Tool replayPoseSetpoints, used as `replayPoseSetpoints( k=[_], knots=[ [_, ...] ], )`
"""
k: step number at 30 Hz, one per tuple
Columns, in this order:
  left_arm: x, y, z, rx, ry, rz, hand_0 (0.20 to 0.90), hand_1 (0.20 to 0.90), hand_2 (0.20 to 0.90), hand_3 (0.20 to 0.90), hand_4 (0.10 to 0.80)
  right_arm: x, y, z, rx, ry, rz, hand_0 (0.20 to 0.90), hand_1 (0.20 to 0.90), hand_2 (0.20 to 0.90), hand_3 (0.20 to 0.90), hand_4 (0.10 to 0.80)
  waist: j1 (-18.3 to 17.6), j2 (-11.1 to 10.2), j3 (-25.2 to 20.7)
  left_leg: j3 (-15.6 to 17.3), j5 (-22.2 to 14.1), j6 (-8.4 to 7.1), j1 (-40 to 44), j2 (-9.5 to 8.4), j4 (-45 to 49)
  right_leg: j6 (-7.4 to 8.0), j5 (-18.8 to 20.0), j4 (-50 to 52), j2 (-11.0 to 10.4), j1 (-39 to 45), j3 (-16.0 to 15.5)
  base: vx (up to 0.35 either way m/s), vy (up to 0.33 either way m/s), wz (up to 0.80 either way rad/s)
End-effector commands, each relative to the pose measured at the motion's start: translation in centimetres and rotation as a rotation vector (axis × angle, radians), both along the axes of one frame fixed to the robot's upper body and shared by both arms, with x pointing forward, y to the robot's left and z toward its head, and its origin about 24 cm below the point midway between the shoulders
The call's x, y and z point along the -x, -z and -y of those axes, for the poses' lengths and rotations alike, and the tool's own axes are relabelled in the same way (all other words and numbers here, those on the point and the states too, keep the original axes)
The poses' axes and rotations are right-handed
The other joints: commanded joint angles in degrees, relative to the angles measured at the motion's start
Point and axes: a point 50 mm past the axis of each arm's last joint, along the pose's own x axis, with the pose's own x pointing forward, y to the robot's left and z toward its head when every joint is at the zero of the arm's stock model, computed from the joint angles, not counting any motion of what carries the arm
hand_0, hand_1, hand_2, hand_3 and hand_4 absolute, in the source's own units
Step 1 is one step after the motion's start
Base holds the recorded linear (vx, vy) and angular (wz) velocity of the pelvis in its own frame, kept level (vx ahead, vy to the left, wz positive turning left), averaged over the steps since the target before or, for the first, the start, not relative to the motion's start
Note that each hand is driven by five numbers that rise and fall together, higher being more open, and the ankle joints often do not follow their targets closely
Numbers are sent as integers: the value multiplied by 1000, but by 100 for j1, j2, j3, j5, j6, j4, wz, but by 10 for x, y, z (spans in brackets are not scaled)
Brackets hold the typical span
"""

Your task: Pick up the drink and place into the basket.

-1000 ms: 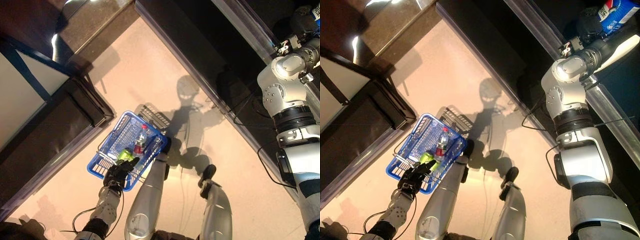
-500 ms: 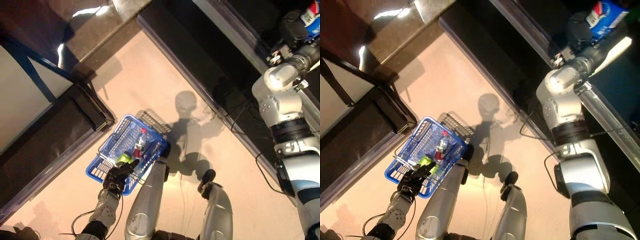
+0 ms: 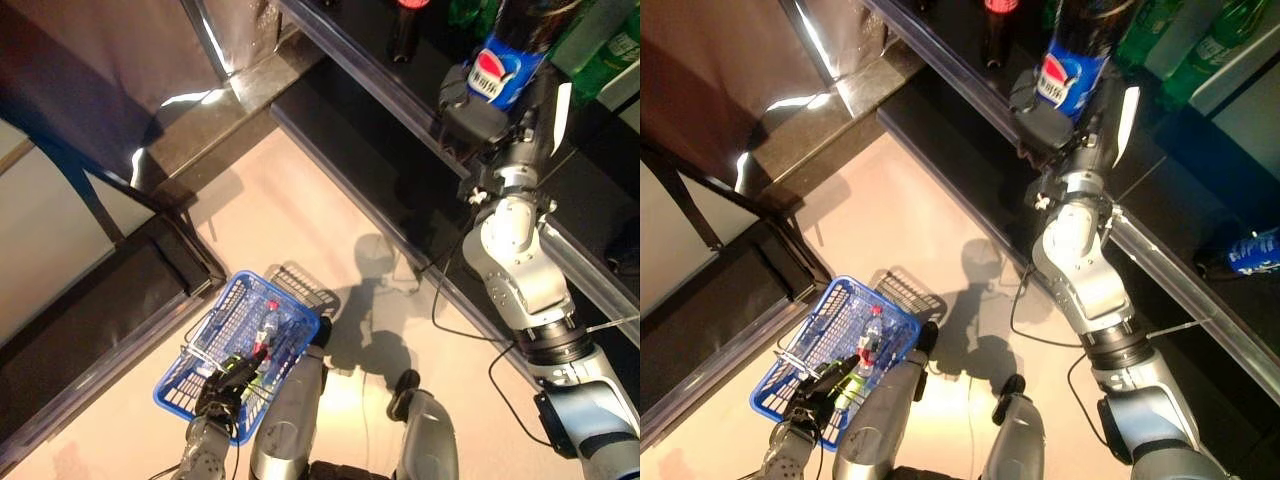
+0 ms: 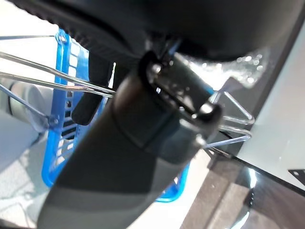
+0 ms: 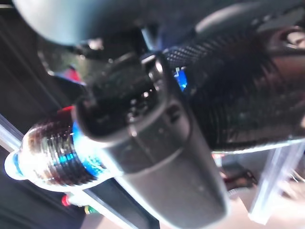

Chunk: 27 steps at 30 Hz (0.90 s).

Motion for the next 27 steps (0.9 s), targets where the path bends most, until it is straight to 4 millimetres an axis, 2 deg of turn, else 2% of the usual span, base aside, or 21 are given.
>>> replayPoseSetpoints(
  k=[1,4,7,10,13,20,27],
  knots=[
    [-31,-67,-9,-126,69,451,300,300,300,200,100,44,-76,-16,26,-184,409,300,300,300,200,100,-120,260,-725,-309,-494,-107,576,137,241,-551,357,-260,249,310,-158,0,0,0],
    [-37,-84,-7,-110,82,522,300,300,300,200,100,46,-56,-24,23,-257,349,300,300,300,200,100,-120,252,-805,-321,-442,-122,665,172,137,-560,376,-352,290,416,-166,2,-10,1],
    [-44,-113,0,-120,135,629,300,300,300,200,100,51,-34,-38,34,-349,287,300,300,300,200,100,-95,232,-911,-350,-384,-144,779,208,-5,-557,398,-511,341,582,-219,9,-47,11],
    [-47,-126,6,-118,189,686,300,300,300,200,100,55,-25,-46,34,-409,254,300,300,300,200,100,-62,232,-972,-384,-363,-153,835,213,-64,-555,411,-606,358,688,-270,13,-38,10],
    [-49,-152,16,-131,313,790,300,300,300,200,100,61,-14,-60,47,-502,215,300,300,300,200,100,62,261,-1049,-487,-344,-165,855,188,-54,-556,409,-684,366,826,-394,-11,-46,8],
    [-46,-193,29,-106,476,941,300,300,300,200,100,67,-3,-79,25,-572,187,300,300,300,200,100,310,297,-1143,-737,-304,-167,906,129,-62,-513,412,-763,360,1024,-592,-7,-34,16],
    [-45,-214,35,-101,585,1001,300,300,300,200,100,66,-11,-86,-11,-529,239,300,300,300,200,100,586,280,-1211,-1010,-307,-165,888,41,-8,-482,421,-819,356,1167,-821,4,-52,18]
  ],
)
